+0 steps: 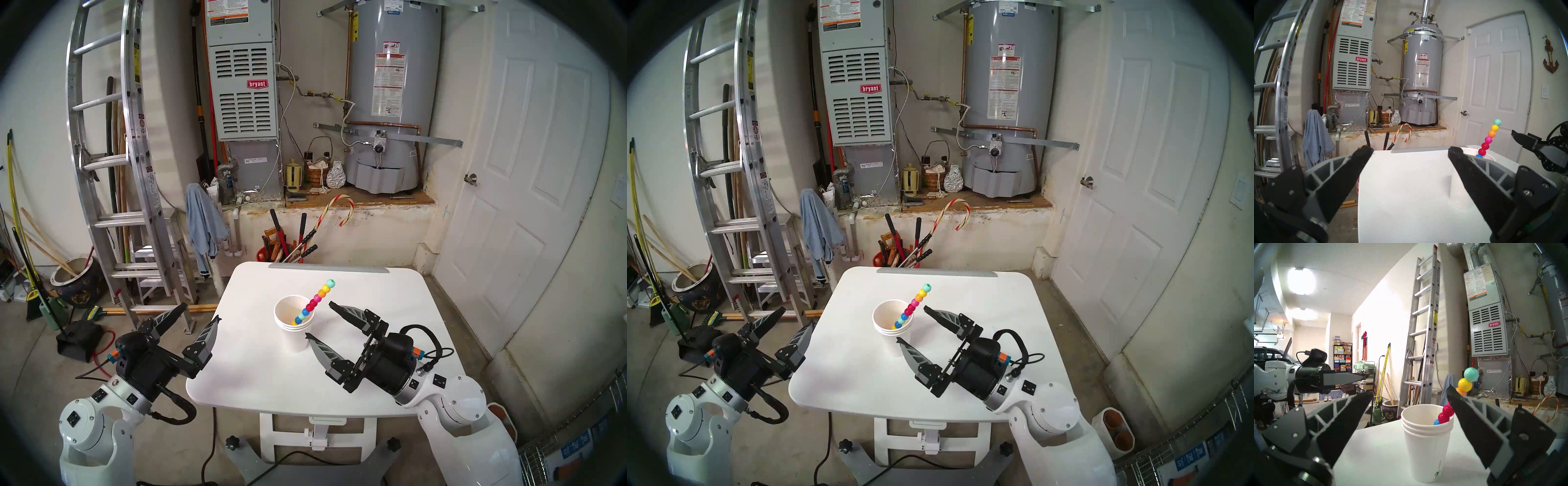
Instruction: Switch the marker to another color
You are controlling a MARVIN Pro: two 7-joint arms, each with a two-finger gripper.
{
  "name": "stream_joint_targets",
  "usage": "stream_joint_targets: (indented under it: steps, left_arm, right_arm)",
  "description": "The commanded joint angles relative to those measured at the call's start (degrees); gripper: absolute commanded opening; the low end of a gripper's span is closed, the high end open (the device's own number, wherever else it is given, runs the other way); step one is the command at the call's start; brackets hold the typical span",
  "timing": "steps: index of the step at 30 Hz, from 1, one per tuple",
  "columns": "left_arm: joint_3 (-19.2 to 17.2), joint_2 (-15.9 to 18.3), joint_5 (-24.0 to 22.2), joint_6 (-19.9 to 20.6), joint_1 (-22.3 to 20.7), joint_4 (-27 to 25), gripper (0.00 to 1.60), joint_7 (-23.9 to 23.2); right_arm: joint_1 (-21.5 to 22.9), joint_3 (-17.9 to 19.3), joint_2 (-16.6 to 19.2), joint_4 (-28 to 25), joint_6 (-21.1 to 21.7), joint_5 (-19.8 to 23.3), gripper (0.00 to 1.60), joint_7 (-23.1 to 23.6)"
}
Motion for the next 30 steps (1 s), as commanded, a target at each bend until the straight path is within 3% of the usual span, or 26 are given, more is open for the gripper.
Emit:
stream_joint_targets:
  steps: [1, 26, 28, 30]
  left_arm:
    - [-0.24, 0.07, -0.32, 0.26, -0.17, -0.97, 1.6, -0.11]
    - [-0.5, -0.19, 0.0, 0.88, -0.8, -0.4, 1.6, -0.64]
    - [-0.51, -0.2, 0.04, 0.89, -0.87, -0.29, 1.6, -0.67]
    - [-0.49, -0.2, 0.11, 0.9, -0.97, -0.16, 1.6, -0.68]
  right_arm:
    - [3.37, -1.35, -1.31, 1.42, -0.32, -0.58, 1.6, -0.36]
    - [8.33, -3.32, -3.3, 5.09, -2.66, -3.23, 1.6, -2.76]
    - [8.85, -3.41, -3.44, 5.67, -2.63, -3.13, 1.35, -2.81]
    - [9.31, -3.49, -3.57, 6.13, -2.85, -3.32, 1.41, -2.96]
